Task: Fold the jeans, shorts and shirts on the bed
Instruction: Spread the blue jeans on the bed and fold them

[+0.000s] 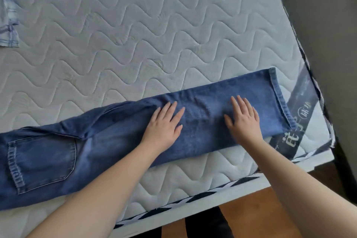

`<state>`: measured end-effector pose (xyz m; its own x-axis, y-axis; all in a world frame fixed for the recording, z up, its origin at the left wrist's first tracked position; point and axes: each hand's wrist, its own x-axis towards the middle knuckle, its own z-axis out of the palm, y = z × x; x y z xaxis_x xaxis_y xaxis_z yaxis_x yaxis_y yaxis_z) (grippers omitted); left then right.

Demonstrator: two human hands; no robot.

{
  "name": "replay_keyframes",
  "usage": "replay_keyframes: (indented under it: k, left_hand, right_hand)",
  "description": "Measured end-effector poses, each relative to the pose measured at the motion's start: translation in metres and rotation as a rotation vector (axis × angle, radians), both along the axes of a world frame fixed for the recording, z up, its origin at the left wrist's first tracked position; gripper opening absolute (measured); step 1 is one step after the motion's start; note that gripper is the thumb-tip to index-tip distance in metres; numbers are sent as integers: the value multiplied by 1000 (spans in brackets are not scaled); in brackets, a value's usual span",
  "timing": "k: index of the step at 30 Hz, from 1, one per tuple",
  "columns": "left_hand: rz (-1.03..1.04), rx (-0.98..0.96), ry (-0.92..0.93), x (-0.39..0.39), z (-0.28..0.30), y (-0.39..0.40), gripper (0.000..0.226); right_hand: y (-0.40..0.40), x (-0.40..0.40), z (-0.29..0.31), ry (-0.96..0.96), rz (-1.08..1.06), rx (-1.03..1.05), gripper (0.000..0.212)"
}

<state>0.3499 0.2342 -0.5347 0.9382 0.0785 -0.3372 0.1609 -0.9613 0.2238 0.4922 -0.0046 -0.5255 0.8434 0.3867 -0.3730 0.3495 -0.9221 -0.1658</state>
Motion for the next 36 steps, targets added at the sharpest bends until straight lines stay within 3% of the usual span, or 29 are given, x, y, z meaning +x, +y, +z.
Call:
replay_keyframes:
  k: [7, 12, 18, 21, 24, 28, 31, 36]
  left_hand:
    - [-166, 29, 96, 50, -7, -62, 66]
    - [-214, 42, 153, 79, -16, -88, 79]
    - [-207, 116, 198, 86, -31, -99, 90]
    - [-177, 74, 226, 86, -37, -99, 89]
    - [-171, 46, 248, 88, -40, -98, 88]
    - [-164, 46, 264, 88, -41, -98, 88]
    - [-160, 40, 259, 88, -41, -99, 87]
    - [-186, 29, 269, 90, -39, -97, 87]
  right_hand:
    - [-77, 35, -4, 89, -220, -94, 65]
    - [-95, 58, -1, 10, -311, -6, 68]
    - [-99, 95, -2, 89, -464, 139, 62]
    - [-100, 118, 1, 223, -547, 176, 47]
    - [-101, 131, 8, 357, -443, 147, 25]
    - [-97, 130, 26, 447, -302, 267, 9]
    - [-92, 121, 36, 429, -185, 263, 16]
    - [-73, 99, 50, 383, -207, 210, 24]
